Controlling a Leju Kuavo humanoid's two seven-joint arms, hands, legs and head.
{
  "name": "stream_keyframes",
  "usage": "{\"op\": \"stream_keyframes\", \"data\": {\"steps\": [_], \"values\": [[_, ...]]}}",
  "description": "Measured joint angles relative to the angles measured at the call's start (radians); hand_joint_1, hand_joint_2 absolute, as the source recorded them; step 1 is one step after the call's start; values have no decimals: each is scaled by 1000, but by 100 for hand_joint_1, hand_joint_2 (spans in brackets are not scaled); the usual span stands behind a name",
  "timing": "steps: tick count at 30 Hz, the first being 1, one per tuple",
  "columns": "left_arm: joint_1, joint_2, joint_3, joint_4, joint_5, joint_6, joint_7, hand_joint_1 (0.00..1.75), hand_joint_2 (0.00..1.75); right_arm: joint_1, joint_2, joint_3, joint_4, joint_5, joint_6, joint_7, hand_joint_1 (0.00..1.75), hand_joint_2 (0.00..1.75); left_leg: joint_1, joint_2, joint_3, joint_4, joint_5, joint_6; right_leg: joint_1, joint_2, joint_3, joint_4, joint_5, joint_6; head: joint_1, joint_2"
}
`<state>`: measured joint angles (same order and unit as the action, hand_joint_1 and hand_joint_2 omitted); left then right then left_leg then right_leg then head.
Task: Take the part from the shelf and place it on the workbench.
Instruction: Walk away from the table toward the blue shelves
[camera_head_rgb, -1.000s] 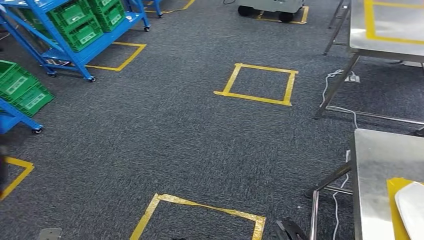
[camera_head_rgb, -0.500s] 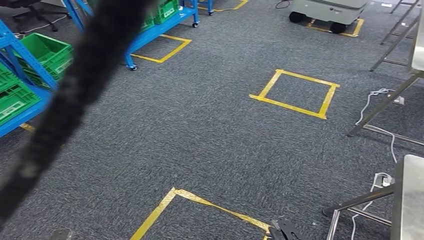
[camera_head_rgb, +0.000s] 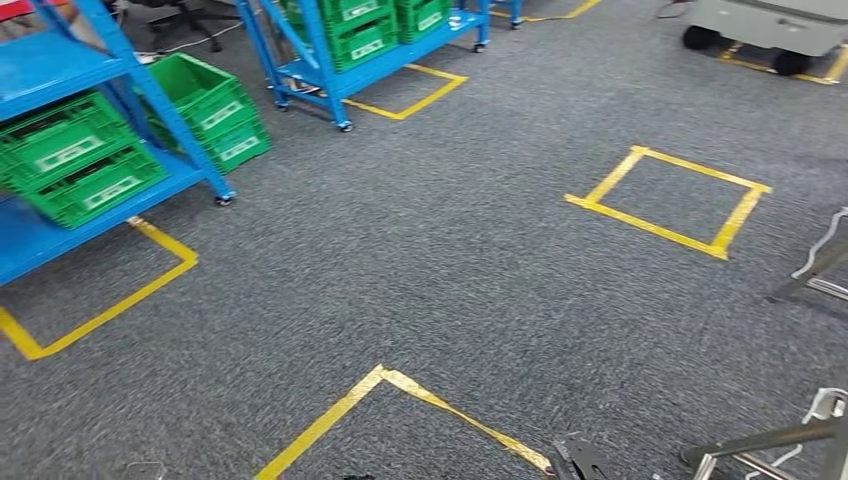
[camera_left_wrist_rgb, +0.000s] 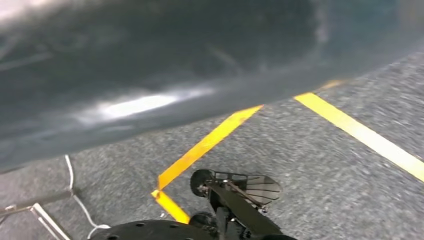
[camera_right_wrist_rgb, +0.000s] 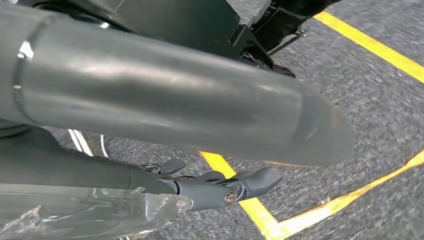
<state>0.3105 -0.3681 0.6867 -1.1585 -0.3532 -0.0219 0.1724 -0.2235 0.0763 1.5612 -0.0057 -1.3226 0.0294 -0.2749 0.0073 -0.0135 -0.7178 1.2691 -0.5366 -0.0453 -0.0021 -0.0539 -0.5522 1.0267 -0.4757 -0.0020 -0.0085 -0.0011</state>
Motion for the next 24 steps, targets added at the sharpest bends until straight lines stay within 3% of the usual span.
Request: {"op": "stream_keyframes", "data": {"steps": [1, 3, 5, 6, 7, 8, 10, 12, 13, 14, 15, 17, 18, 19, 21, 23, 24], "values": [[2, 0, -1, 0, 0, 0, 0, 0, 0, -1, 0, 0, 0, 0, 0, 0, 0, 0, -2, 8, 26, -44, 28, 4, 1, -14, 1, 0, -1, 0, 0, 0], [3, 0, -3, -1, 1, 1, 0, 0, 0, -3, 0, 0, 0, 0, 0, -1, 0, 0, -12, 64, 103, -182, 84, 17, 6, -39, 7, 2, -5, 4, 0, 0], [1, 1, -6, -1, 4, 0, 0, 0, 0, -3, 0, 0, 0, 0, 0, -1, 0, 0, -22, 109, 147, -265, 105, 30, 12, -63, 12, 3, -11, 10, 1, 0], [2, 1, -8, -2, 6, 0, 0, 0, 0, -4, 0, 0, 0, 0, 0, -1, 0, 0, -25, 110, 150, -276, 104, 35, 15, -76, 15, 2, -14, 14, 1, 0], [4, 2, -10, -2, 10, 0, 0, 0, 0, -5, 0, 0, 0, 0, 0, -1, 0, 0, -23, 93, 149, -276, 106, 40, 15, -89, 19, 0, -16, 17, 2, 0], [8, 2, -11, -2, 14, -1, -2, 0, 0, -7, 0, 0, 0, 0, 0, -2, 0, 0, -21, 80, 149, -279, 108, 44, 15, -85, 20, 3, -21, 23, 2, 0], [11, 2, -12, -3, 19, -5, -5, 0, 0, -9, 0, 0, 0, 0, 0, -3, 0, 0, -13, 52, 150, -283, 113, 53, 11, -30, 3, 52, -55, 36, 5, 0], [9, 2, -13, -3, 20, -12, -9, 0, 0, -5, 0, 0, 0, 0, 0, -4, 0, 0, -8, 23, 147, -283, 117, 59, 6, 34, -53, 175, -118, 45, 8, 0], [7, 2, -14, -3, 20, -16, -12, 0, 0, -1, 0, 0, 0, 0, 0, -3, 0, 0, -8, 7, 146, -283, 118, 61, 4, 46, -85, 239, -142, 47, 9, 0], [7, 2, -15, -3, 20, -19, -14, 0, 0, 1, 0, 0, 0, 0, 0, -3, 0, 0, -7, -10, 145, -283, 119, 61, 3, 50, -106, 277, -149, 48, 10, 0], [8, 2, -15, -3, 20, -20, -15, 0, 0, 2, 0, 0, 0, 0, 0, -3, 0, 0, -6, -27, 145, -282, 119, 60, 1, 52, -111, 278, -135, 49, 10, 0], [10, 2, -15, -3, 19, -20, -17, 0, 0, 1, 0, 0, 0, 0, 0, -4, 0, 0, -2, -58, 147, -280, 120, 54, -6, 67, -67, 171, -63, 53, 10, 0], [10, 3, -16, -3, 19, -20, -18, 0, 0, 0, 0, 0, 0, 0, 0, -4, 0, 0, -1, -72, 146, -278, 120, 48, -12, 94, -36, 102, -35, 57, 10, 0], [9, 3, -16, -3, 19, -21, -19, 0, 0, -1, 0, 0, 0, 0, 0, -4, 0, 0, 0, -85, 143, -276, 121, 41, -17, 118, -12, 49, -17, 58, 11, 0], [11, 4, -17, -3, 13, -29, -20, 0, 0, -1, 0, 0, 0, 0, 0, -4, 0, 0, 1, -108, 134, -275, 126, 26, -19, 144, 7, 10, -14, 53, 13, 0], [15, 5, -17, -3, -2, -45, -21, 0, 0, -1, 0, 0, 0, 0, 0, -4, 0, 0, 5, -122, 127, -279, 133, 13, -17, 121, 9, 9, -9, 39, 13, 0], [17, 5, -17, -3, -9, -52, -21, 0, 0, -3, 0, 0, 0, 0, 0, -4, 0, 0, 5, -106, 122, -271, 128, 8, -16, 110, 9, 8, -6, 32, 11, 0]]}}
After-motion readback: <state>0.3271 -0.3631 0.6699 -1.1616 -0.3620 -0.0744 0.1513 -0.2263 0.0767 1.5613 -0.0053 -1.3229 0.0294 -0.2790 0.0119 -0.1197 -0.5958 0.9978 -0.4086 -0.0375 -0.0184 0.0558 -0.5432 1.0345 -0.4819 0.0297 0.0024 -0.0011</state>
